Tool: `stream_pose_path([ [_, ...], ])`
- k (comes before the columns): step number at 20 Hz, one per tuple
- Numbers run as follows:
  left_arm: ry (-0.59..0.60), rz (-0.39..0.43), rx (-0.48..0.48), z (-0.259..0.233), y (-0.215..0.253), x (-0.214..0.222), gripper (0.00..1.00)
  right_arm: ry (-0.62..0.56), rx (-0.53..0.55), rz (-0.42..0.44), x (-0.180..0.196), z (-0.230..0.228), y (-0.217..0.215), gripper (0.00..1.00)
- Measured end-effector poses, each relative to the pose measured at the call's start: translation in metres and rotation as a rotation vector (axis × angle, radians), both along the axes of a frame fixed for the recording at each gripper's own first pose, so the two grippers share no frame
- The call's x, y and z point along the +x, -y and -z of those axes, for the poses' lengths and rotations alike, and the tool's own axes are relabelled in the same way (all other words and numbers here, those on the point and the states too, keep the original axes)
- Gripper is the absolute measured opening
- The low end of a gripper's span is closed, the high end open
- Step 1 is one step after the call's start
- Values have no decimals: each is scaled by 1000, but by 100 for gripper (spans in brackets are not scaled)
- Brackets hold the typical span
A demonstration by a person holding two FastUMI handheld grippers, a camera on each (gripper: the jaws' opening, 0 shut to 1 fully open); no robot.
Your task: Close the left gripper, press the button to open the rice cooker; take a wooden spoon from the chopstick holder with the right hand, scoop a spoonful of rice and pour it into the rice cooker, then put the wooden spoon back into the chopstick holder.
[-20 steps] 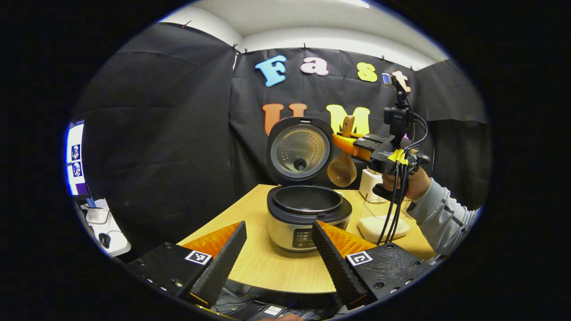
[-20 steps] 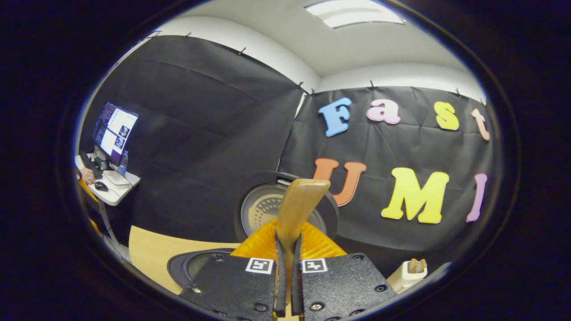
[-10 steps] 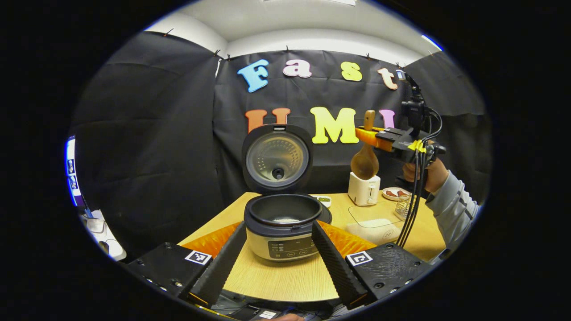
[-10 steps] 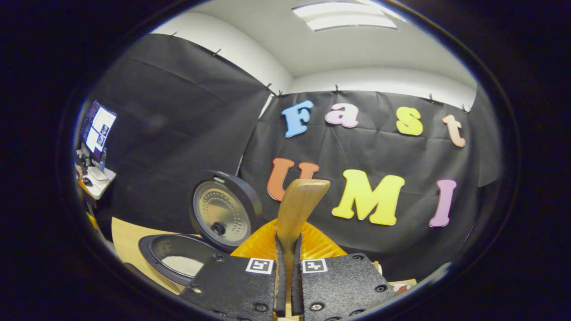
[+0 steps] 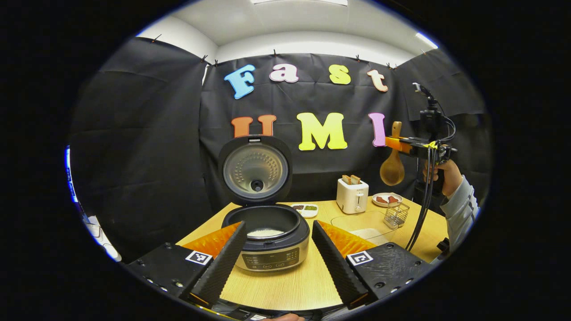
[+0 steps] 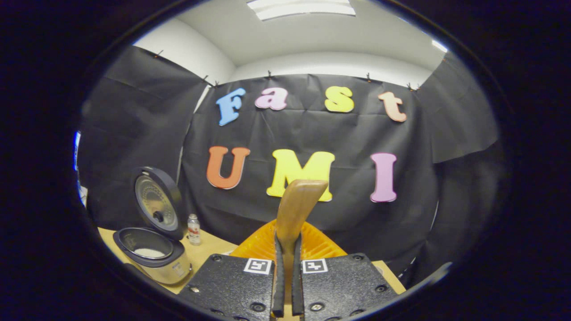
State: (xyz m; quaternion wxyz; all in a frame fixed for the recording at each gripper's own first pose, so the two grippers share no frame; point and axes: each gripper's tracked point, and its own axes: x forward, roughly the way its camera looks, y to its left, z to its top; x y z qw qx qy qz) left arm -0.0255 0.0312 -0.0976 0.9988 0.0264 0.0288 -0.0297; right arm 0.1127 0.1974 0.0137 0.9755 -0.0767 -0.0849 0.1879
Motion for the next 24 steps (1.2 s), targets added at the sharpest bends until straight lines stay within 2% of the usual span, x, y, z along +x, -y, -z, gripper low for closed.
stream_pose_path([
  [3, 26, -9, -11, -11, 9, -1, 95, -20, 2, 68, 9, 3, 36, 12],
  [7, 26, -1, -33, -16, 18, 6, 95, -69, 32, 85, 23, 22, 63, 13],
  [11, 24, 3, -29, -16, 23, 11, 95, -131, 42, 130, 54, 53, 87, 14],
  [16, 14, -9, -19, -18, 23, 19, 95, -216, 89, 162, 85, 96, 99, 14],
  [19, 24, -11, -28, -26, 21, 24, 95, -277, 125, 146, 93, 120, 99, 17],
  [24, -8, 48, -52, -19, 35, 43, 95, -405, 142, 155, 121, 166, 111, 21],
])
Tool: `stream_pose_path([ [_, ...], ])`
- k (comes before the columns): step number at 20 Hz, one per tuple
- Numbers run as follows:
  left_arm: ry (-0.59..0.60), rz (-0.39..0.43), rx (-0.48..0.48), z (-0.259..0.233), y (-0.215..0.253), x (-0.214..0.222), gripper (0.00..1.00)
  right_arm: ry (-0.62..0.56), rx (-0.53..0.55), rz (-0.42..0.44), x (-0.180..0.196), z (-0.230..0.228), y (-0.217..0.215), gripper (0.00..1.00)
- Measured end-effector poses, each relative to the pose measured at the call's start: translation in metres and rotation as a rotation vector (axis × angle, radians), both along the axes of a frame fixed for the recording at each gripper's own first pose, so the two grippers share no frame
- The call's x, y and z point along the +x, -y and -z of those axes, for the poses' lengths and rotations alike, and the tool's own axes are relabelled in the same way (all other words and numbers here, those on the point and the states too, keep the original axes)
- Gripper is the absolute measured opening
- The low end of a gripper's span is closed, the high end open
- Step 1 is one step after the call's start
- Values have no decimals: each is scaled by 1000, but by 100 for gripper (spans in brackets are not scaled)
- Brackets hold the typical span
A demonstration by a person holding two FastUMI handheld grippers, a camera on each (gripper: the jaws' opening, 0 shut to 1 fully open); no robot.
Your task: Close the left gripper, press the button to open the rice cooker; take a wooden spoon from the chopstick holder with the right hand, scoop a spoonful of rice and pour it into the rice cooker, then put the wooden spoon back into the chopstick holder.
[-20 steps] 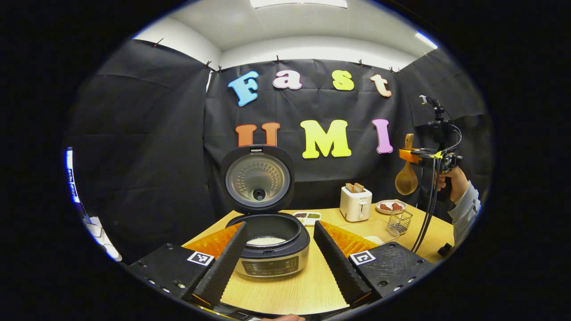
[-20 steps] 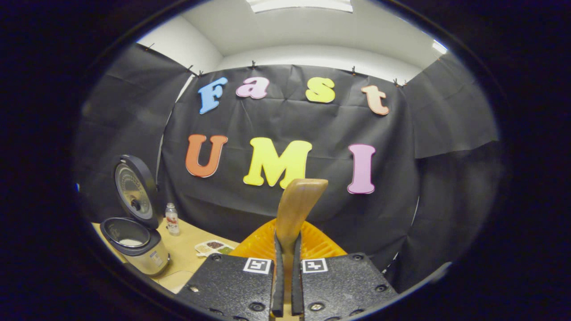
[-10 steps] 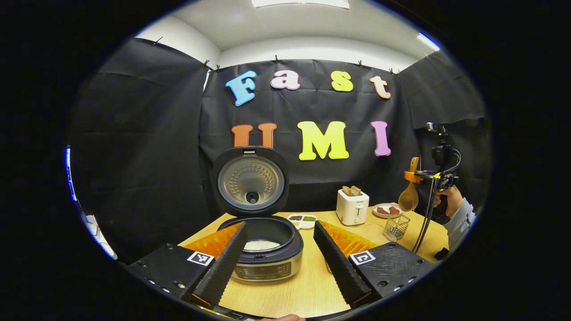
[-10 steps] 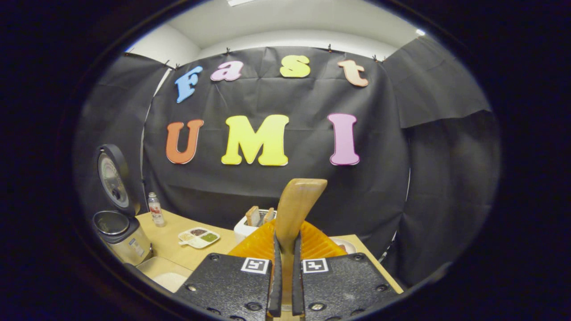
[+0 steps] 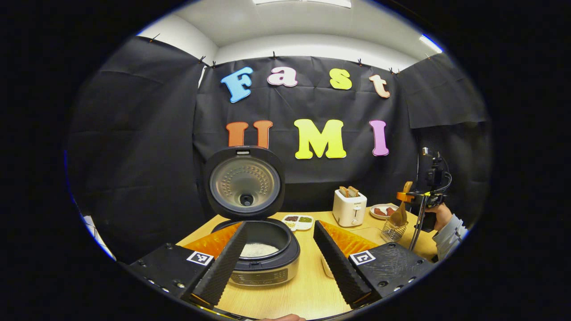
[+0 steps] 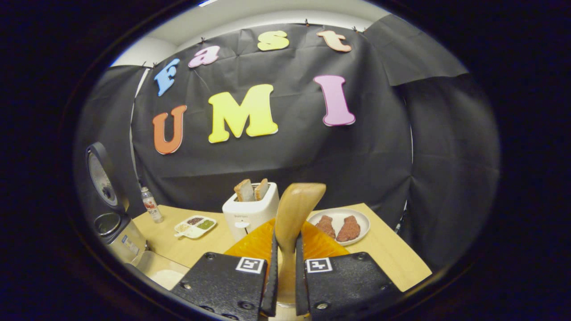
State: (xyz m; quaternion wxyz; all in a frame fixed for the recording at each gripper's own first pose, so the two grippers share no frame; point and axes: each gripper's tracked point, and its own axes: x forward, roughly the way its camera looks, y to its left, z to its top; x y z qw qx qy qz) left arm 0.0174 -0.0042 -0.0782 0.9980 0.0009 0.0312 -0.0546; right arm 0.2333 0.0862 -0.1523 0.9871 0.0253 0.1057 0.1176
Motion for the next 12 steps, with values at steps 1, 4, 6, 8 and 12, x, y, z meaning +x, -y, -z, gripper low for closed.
stream_pose_path([
  [1, -2, 4, -3, 0, 3, 4, 95, -15, -5, 9, 2, 5, 6, 32],
  [4, 3, -5, 4, -4, 1, 15, 95, 23, -14, 70, 2, 0, 27, 51],
  [6, 14, -7, 9, -8, -1, 26, 95, 45, 7, 72, -9, -11, 33, 74],
  [8, 16, -32, 12, -11, -12, 37, 95, 87, 33, 81, -25, -27, 40, 89],
  [12, 22, -75, 3, -27, -30, 56, 95, 169, 73, 68, -73, -62, 38, 100],
])
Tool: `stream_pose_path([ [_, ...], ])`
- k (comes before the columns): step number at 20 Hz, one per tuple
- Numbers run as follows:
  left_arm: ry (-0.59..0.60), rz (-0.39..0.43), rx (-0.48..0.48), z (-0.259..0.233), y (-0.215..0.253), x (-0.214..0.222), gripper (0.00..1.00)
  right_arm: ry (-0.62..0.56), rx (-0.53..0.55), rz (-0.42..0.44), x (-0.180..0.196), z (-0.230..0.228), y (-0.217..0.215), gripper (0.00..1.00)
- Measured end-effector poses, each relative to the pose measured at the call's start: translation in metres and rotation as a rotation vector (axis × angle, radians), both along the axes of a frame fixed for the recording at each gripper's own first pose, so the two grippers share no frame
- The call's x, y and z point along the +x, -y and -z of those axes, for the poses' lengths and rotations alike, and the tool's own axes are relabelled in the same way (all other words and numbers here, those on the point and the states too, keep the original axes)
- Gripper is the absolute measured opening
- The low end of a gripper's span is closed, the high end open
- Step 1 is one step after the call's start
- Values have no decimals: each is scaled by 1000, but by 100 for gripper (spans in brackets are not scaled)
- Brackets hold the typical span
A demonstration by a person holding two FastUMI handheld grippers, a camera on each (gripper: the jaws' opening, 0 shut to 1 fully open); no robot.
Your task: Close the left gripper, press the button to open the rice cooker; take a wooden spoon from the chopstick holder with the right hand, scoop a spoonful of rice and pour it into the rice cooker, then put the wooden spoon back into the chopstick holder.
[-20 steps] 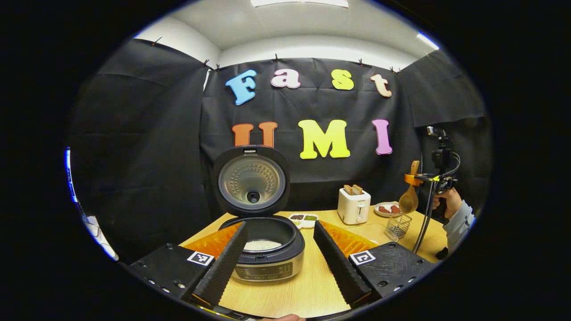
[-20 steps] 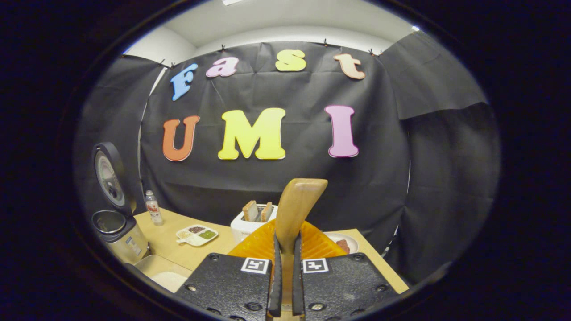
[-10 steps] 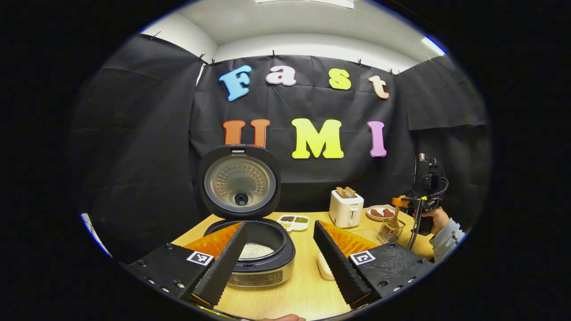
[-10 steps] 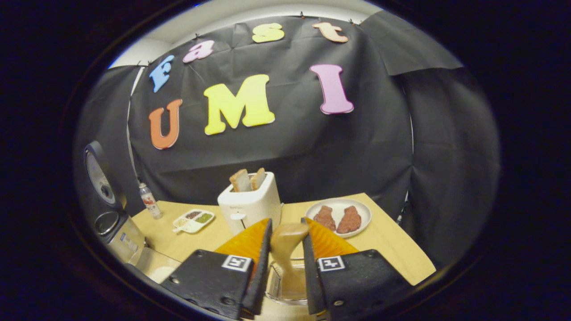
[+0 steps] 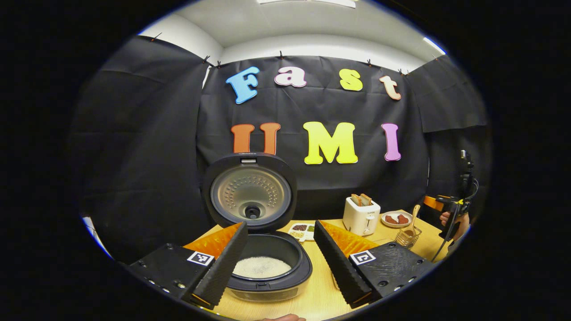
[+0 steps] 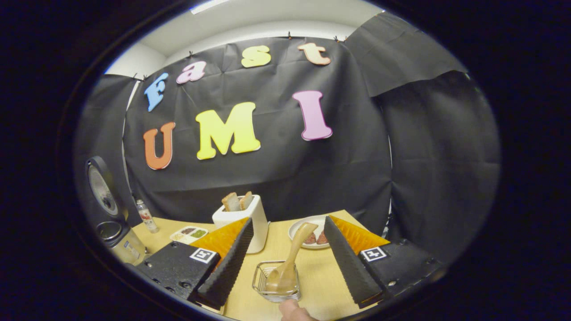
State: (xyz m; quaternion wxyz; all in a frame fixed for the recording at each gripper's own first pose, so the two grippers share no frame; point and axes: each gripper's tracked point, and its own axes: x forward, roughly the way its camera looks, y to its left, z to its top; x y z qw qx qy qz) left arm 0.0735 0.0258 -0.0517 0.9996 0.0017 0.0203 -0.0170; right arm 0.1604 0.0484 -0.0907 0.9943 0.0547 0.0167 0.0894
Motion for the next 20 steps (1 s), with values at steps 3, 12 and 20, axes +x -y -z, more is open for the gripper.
stream_pose_path([
  [3, 13, -23, -10, -20, -12, 11, 95, 3, 15, 5, -26, -7, 4, 100],
  [12, 75, 24, -23, -97, -6, 45, 95, -9, -83, 87, -104, -38, 6, 98],
  [20, 99, -23, -13, -123, -28, 112, 95, 9, -107, 50, -142, -39, -8, 100],
])
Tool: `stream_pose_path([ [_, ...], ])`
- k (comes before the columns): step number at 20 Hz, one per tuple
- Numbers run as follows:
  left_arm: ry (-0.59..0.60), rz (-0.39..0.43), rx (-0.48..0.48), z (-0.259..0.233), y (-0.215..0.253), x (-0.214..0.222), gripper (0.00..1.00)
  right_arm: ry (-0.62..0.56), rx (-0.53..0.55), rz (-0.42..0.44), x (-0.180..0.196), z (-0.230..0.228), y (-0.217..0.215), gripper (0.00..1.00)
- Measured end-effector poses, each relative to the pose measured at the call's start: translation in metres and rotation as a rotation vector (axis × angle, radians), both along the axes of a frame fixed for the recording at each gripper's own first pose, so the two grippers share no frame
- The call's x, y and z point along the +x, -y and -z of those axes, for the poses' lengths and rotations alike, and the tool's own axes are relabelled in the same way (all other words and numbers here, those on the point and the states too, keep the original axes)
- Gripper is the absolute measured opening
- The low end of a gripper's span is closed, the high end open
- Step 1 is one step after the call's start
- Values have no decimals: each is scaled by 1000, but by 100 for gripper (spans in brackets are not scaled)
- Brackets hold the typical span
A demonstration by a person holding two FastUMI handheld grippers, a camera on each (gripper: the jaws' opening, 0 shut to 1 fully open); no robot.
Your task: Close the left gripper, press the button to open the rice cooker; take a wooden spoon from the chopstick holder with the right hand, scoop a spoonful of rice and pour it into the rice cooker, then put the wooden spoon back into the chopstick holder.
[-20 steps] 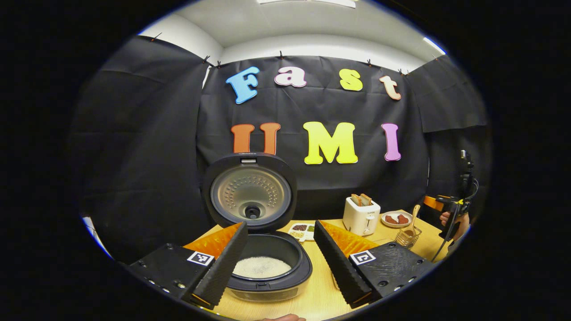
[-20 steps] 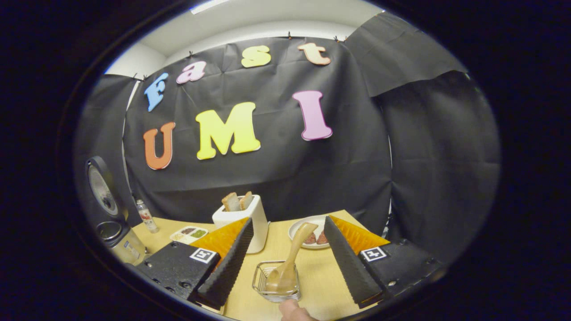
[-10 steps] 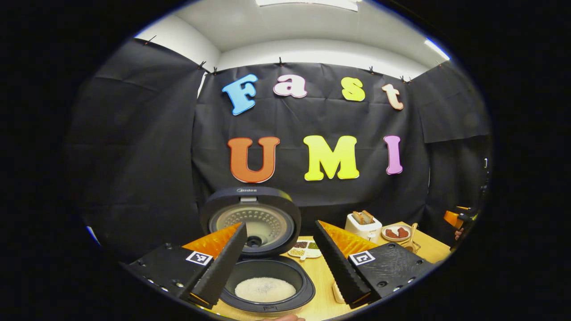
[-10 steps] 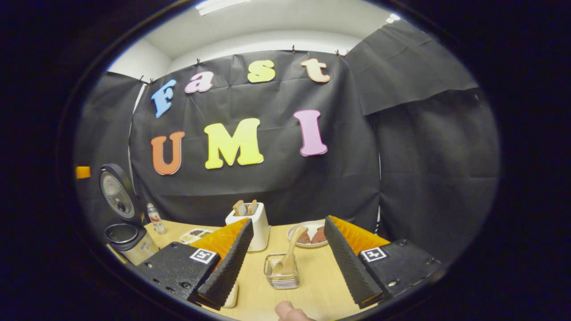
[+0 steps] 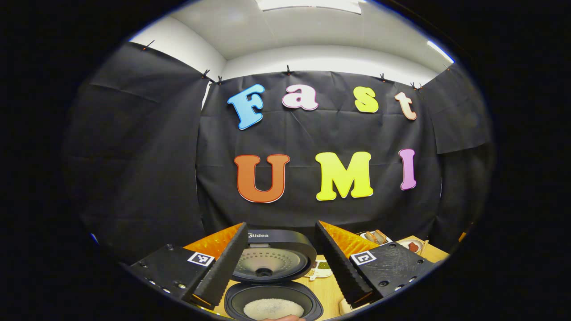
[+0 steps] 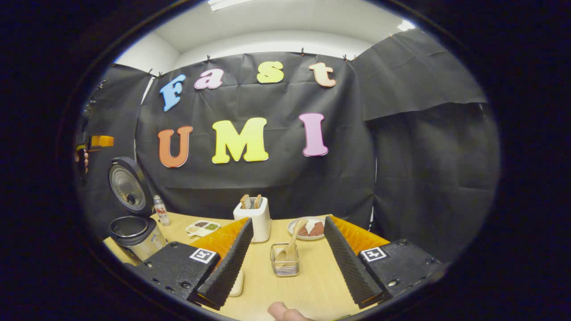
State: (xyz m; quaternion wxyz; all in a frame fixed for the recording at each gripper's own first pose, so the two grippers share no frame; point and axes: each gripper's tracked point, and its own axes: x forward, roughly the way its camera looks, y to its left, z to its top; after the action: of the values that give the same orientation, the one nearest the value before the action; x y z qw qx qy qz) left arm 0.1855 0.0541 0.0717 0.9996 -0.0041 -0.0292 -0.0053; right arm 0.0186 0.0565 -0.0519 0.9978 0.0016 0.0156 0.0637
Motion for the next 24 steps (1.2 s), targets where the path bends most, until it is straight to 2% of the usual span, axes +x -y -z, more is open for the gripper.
stream_pose_path([
  [2, 7, -60, -12, 1, -19, 24, 95, 4, -15, 3, 0, 2, 1, 100],
  [6, 38, -101, 4, 7, -30, 61, 94, 31, -62, 2, 2, 10, 6, 100],
  [7, 23, -124, 16, 11, -34, 70, 83, 29, -65, -10, 4, 15, 6, 100],
  [8, 2, -142, 24, 23, -41, 80, 83, 25, -65, -18, 9, 22, 6, 99],
  [9, -34, -159, 32, 32, -44, 87, 94, 23, -58, -20, 15, 27, 7, 99],
  [10, -54, -155, 45, 38, -42, 91, 83, 21, -47, -26, 21, 31, 7, 98],
  [11, -40, -151, 57, 35, -40, 95, 94, 20, -36, -36, 26, 34, 6, 98],
  [12, -33, -150, 70, 31, -39, 98, 96, 20, -25, -46, 32, 37, 3, 100],
  [15, -88, -155, 71, 36, -40, 104, 96, 30, -1, -78, 45, 40, -4, 100],
  [18, -196, -159, -3, 49, -45, 112, 96, 25, 11, -108, 53, 48, -10, 100],
  [20, -224, -150, -13, 51, -42, 110, 100, 18, 16, -112, 55, 52, -10, 100],
  [24, -273, -137, -13, 57, -41, 102, 100, 0, 21, -121, 52, 56, -13, 100],
])
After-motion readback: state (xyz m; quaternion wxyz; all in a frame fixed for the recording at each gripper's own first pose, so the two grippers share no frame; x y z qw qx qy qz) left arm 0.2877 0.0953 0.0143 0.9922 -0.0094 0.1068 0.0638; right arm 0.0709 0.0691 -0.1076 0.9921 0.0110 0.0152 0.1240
